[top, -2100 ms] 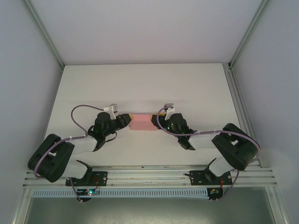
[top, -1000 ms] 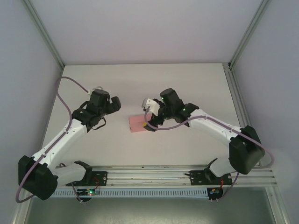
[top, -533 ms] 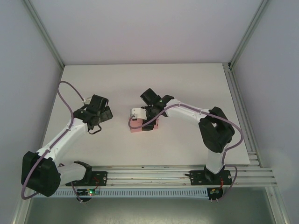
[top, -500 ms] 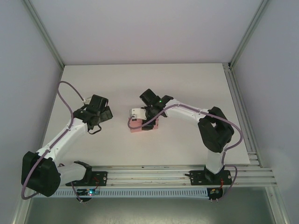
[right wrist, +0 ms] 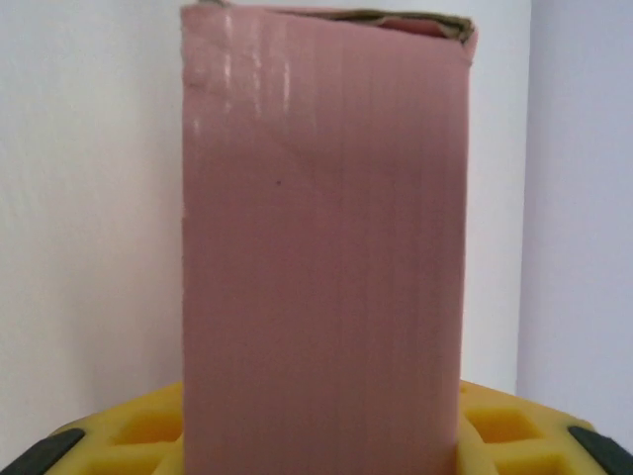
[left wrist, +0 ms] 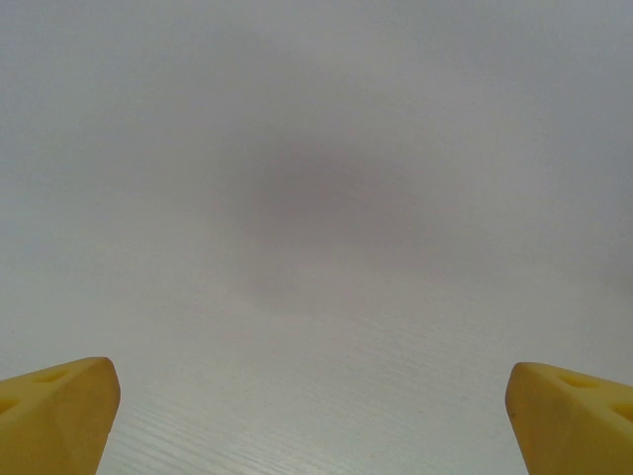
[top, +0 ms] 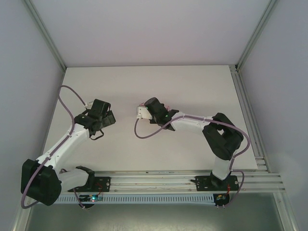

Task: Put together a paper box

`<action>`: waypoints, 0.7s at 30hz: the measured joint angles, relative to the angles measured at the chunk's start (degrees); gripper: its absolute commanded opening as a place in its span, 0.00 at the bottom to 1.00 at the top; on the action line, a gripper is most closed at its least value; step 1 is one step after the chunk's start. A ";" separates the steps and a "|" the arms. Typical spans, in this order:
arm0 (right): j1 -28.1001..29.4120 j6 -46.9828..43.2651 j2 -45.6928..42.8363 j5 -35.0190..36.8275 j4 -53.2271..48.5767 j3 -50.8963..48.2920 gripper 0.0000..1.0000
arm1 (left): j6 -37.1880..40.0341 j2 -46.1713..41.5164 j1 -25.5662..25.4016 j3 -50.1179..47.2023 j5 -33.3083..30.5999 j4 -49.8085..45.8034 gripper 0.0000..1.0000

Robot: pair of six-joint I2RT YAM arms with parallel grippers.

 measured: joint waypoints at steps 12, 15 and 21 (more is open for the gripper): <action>8.50 3.72 -8.17 -2.78 -3.93 -9.94 0.98 | 0.04 -4.15 0.46 -1.14 0.09 0.07 1.00; 7.93 7.67 -15.74 -5.95 -4.00 -11.87 0.98 | 0.48 -4.11 0.74 -1.14 0.46 0.26 1.00; -4.13 25.81 -30.58 -6.95 4.85 -17.00 0.98 | 3.80 -3.10 2.23 -1.14 -0.61 4.11 1.00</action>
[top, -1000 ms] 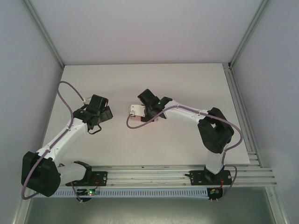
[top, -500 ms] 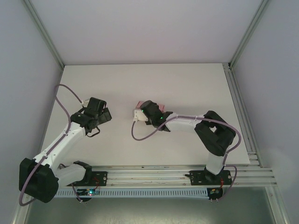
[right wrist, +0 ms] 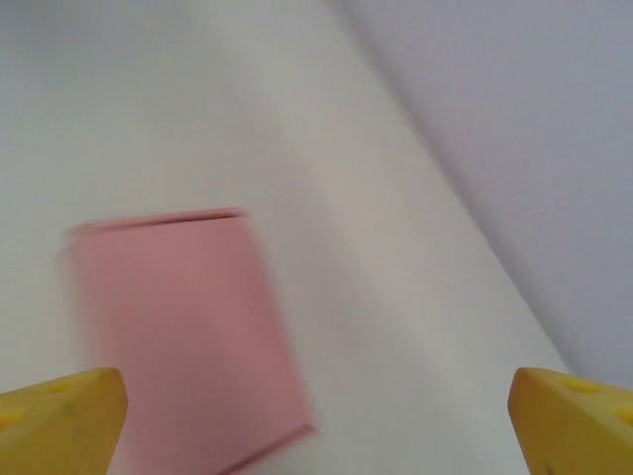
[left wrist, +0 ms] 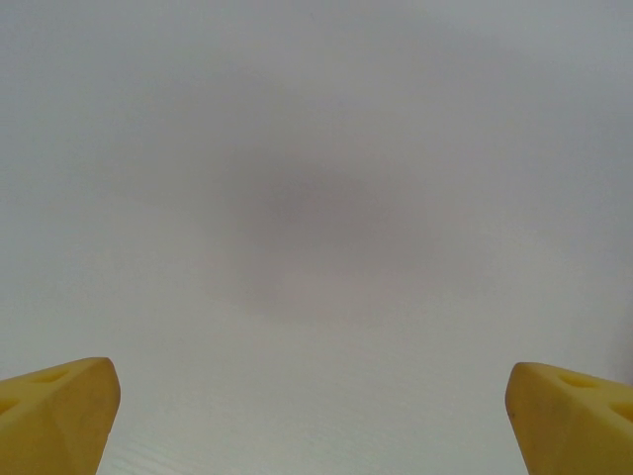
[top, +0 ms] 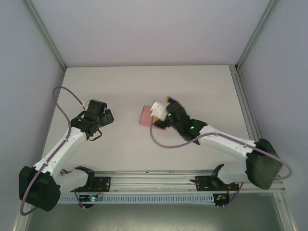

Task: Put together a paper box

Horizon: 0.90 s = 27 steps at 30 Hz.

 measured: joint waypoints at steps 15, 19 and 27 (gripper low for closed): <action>-34.93 25.18 -14.40 -1.25 26.73 -36.68 0.98 | 27.76 6.93 8.68 -22.05 1.16 52.50 1.00; -37.79 25.46 -8.59 -3.52 38.03 -37.07 0.98 | 31.74 7.54 8.68 -28.02 4.57 63.10 1.00; -41.22 25.38 12.92 -14.23 55.25 -32.76 0.98 | 33.94 15.87 9.49 -30.53 8.11 78.75 1.00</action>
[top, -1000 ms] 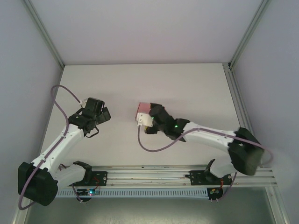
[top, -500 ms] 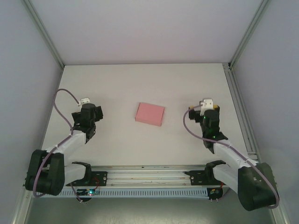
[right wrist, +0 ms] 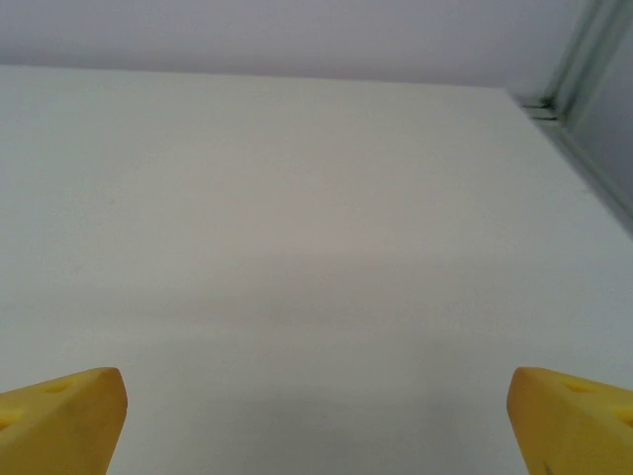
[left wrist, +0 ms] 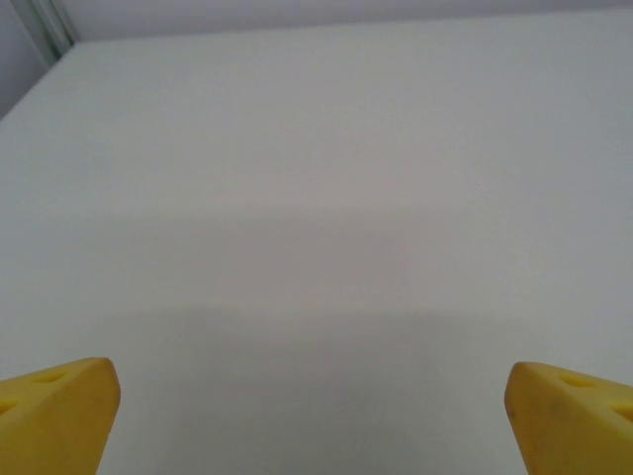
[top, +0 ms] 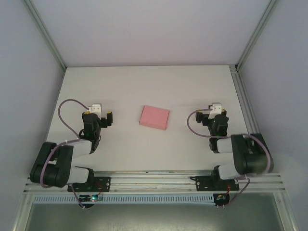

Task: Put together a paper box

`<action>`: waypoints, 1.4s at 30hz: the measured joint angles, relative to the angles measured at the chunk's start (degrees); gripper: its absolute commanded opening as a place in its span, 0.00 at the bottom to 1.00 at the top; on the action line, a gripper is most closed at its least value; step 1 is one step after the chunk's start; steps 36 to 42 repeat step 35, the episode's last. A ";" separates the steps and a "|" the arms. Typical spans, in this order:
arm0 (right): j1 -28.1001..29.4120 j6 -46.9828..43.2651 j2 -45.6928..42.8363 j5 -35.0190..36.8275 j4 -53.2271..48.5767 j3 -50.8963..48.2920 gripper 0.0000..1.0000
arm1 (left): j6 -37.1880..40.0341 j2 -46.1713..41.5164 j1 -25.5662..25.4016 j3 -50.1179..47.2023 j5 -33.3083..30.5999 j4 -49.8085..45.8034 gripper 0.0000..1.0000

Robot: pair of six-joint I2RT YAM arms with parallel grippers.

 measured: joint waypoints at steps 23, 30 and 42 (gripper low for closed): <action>-1.66 0.61 1.64 -3.10 -1.05 4.11 0.98 | -1.29 11.28 6.54 6.78 9.79 3.91 1.00; -1.66 0.61 1.64 -3.10 -1.05 4.11 0.98 | -1.29 11.28 6.54 6.78 9.81 3.89 1.00; -1.66 0.61 1.64 -3.06 -1.07 4.11 0.98 | -1.29 11.28 6.54 6.78 9.81 3.89 1.00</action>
